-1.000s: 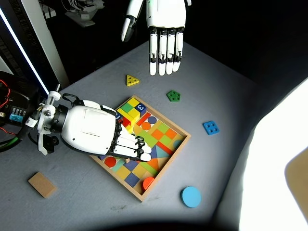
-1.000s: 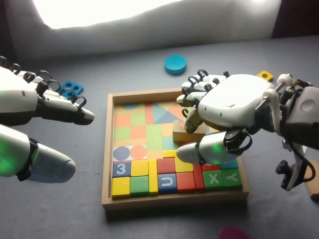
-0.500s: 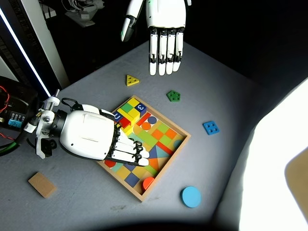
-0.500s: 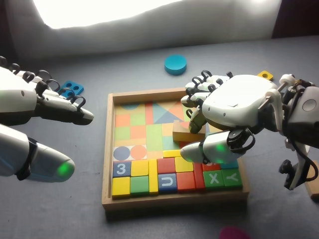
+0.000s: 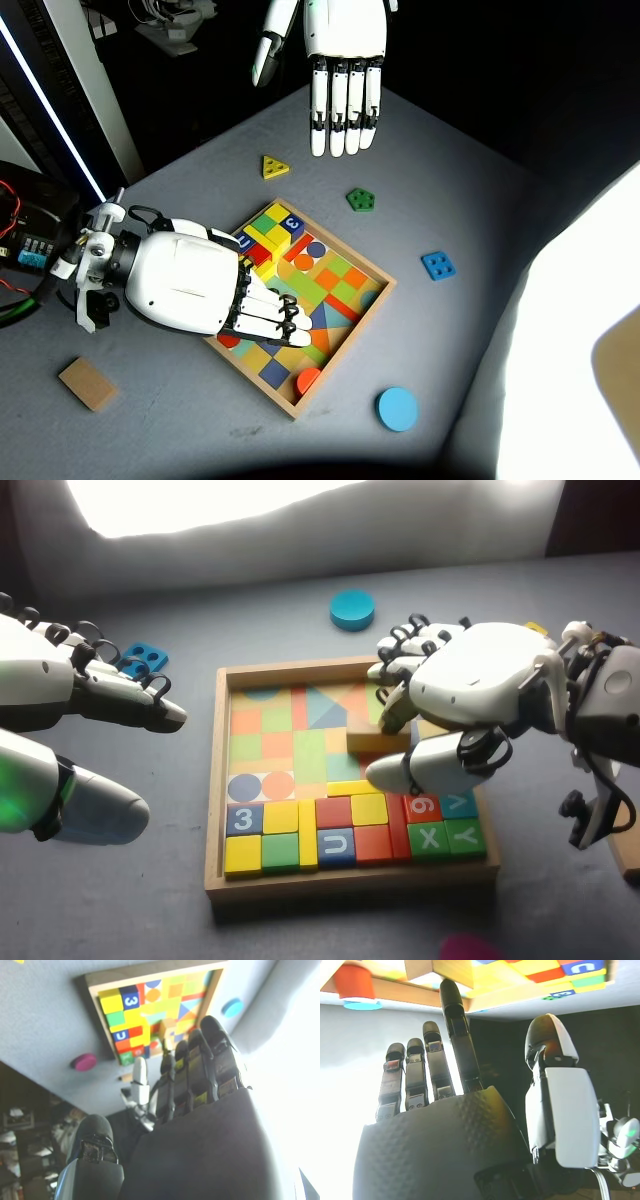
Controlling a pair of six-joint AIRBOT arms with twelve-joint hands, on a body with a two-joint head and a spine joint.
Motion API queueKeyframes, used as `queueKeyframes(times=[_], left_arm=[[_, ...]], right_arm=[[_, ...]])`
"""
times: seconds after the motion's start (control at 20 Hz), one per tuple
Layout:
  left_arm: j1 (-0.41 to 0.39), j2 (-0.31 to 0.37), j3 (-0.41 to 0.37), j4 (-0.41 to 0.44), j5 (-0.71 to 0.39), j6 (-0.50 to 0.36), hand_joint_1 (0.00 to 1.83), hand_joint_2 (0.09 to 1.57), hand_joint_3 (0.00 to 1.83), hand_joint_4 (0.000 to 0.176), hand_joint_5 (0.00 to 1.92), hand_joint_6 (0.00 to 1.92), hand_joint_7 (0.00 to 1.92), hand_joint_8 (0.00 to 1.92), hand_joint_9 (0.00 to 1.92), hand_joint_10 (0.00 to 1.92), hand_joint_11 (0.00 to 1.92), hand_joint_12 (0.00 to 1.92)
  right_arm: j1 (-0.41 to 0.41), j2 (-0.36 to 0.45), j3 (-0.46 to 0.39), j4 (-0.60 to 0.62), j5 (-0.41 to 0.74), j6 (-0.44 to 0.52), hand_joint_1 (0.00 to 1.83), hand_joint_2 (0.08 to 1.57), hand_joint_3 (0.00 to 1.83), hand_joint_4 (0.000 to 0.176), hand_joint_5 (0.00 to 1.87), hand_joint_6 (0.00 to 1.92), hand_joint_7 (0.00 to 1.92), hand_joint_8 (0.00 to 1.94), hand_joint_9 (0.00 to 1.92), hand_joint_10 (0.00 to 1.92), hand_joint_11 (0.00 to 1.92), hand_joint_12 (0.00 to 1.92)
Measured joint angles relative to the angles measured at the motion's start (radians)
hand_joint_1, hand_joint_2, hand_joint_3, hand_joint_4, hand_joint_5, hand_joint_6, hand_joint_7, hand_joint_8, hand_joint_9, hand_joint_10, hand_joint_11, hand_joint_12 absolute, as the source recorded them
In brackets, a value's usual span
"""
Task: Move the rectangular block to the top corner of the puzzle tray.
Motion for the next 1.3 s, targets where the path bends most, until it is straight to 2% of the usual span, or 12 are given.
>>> queueKeyframes(times=[0.1, 0.3, 0.35, 0.45, 0.5, 0.8, 0.85, 1.0, 1.1, 1.2, 1.3], left_arm=[[0.0, 0.0, 0.0, 0.0, 0.0, 0.0, 0.0, 1.2, 0.0, 0.022, 0.15, 0.0, 0.19, 0.0, 0.19, 0.01, 0.0, 0.64], [0.0, 0.0, 0.0, 0.0, 0.0, 0.0, 0.0, 1.2, 0.0, 0.024, 0.15, 0.0, 0.19, 0.0, 0.19, 0.0, 0.0, 0.64], [0.0, 0.0, 0.0, 0.0, 0.0, 0.0, 0.0, 1.2, 0.0, 0.021, 0.12, 0.0, 0.16, 0.0, 0.17, 0.0, 0.0, 0.59], [0.0, 0.0, 0.0, 0.0, 0.0, 0.0, 0.0, 1.2, 0.0, 0.019, 0.13, 0.0, 0.17, 0.0, 0.17, 0.0, 0.0, 0.6], [0.0, 0.0, 0.0, 0.0, 0.0, 0.0, 0.0, 1.2, 0.0, 0.025, 0.15, 0.01, 0.18, 0.01, 0.18, 0.0, 0.0, 0.62], [0.0, 0.0, 0.0, 0.0, 0.0, 0.0, 0.0, 1.2, 0.0, 0.021, 0.19, 0.01, 0.22, 0.01, 0.22, 0.01, 0.0, 0.7], [0.0, 0.0, 0.0, 0.0, 0.0, 0.0, 0.0, 1.2, 0.0, 0.024, 0.19, 0.0, 0.22, 0.0, 0.22, 0.01, 0.0, 0.68], [0.0, 0.0, 0.0, 0.0, 0.0, 0.0, 0.0, 1.21, 0.0, 0.017, 0.12, 0.0, 0.17, 0.0, 0.18, 0.0, 0.0, 0.62], [0.0, 0.0, 0.0, 0.0, 0.0, 0.0, 0.0, 1.21, 0.0, 0.022, 0.13, 0.01, 0.19, 0.0, 0.19, 0.0, 0.0, 0.63], [0.0, 0.0, 0.0, 0.0, 0.0, 0.0, 0.0, 1.21, 0.0, 0.019, 0.14, 0.01, 0.19, 0.0, 0.19, 0.0, 0.0, 0.62], [0.0, 0.0, 0.0, 0.0, 0.0, 0.0, 0.0, 1.21, 0.0, 0.023, 0.13, 0.0, 0.19, 0.0, 0.19, 0.0, 0.0, 0.64]], right_arm=[[0.0, -0.006, 0.024, 0.0, 0.002, 0.006, 0.0, 1.2, 0.0, 0.0, 0.7, 0.11, 0.17, 0.0, 0.0, 0.0, 0.0, 0.0], [0.001, -0.011, 0.05, -0.001, 0.008, 0.008, 0.0, 1.2, 0.0, 0.0, 0.7, 0.11, 0.2, 0.01, 0.0, 0.0, 0.0, 0.0], [0.001, -0.012, 0.059, -0.001, 0.007, 0.013, 0.0, 1.2, 0.0, 0.0, 0.7, 0.11, 0.2, 0.01, 0.0, 0.0, 0.0, 0.0], [0.001, -0.013, 0.072, -0.001, 0.008, 0.016, 0.0, 1.2, 0.0, 0.0, 0.7, 0.11, 0.19, 0.01, 0.0, 0.0, 0.0, 0.0], [0.001, -0.013, 0.075, -0.001, 0.009, 0.016, 0.0, 1.2, 0.0, 0.0, 0.7, 0.11, 0.19, 0.01, 0.0, 0.0, 0.0, 0.0], [0.003, -0.036, 0.138, -0.004, 0.018, 0.02, 0.0, 1.21, 0.0, 0.0, 0.69, 0.11, 0.17, 0.0, 0.0, 0.0, 0.0, 0.0], [0.005, -0.042, 0.148, -0.004, 0.021, 0.02, 0.0, 1.21, 0.0, 0.0, 0.68, 0.11, 0.17, 0.0, 0.0, 0.0, 0.0, 0.0], [0.008, -0.053, 0.175, -0.003, 0.023, 0.024, 0.0, 1.21, 0.0, 0.0, 0.69, 0.11, 0.2, 0.01, 0.0, 0.0, 0.0, 0.0], [0.008, -0.055, 0.182, -0.003, 0.019, 0.027, 0.0, 1.2, 0.0, 0.0, 0.67, 0.1, 0.18, 0.0, 0.0, 0.0, 0.0, 0.0], [0.008, -0.056, 0.183, -0.003, 0.017, 0.029, 0.0, 1.21, 0.0, 0.0, 0.65, 0.1, 0.17, 0.0, 0.0, 0.0, 0.0, 0.0], [0.009, -0.056, 0.183, -0.003, 0.017, 0.029, 0.0, 1.21, 0.0, 0.0, 0.65, 0.1, 0.19, 0.01, 0.0, 0.0, 0.0, 0.0]])
